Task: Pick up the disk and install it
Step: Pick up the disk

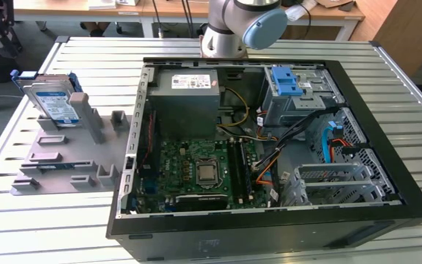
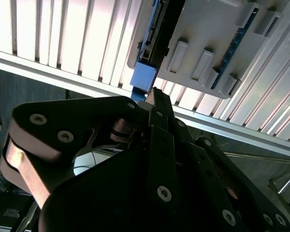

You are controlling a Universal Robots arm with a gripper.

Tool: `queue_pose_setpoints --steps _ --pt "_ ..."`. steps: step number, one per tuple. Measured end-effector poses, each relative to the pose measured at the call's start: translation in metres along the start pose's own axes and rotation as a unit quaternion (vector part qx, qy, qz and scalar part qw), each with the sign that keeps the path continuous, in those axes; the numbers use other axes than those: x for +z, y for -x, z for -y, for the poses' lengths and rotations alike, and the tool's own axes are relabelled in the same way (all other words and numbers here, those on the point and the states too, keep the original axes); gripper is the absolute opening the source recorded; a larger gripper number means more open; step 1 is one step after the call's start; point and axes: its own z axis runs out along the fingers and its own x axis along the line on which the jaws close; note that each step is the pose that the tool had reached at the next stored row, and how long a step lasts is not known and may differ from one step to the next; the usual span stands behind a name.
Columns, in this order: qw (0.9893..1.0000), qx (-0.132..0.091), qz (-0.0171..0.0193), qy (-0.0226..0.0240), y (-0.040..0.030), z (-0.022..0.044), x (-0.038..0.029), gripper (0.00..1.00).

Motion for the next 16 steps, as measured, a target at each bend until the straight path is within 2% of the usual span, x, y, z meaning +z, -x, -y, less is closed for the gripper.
queue_pose_setpoints --steps 16 --pt "1.0 -0.004 -0.0001 0.0001 0.0 0.0 0.0 0.11"
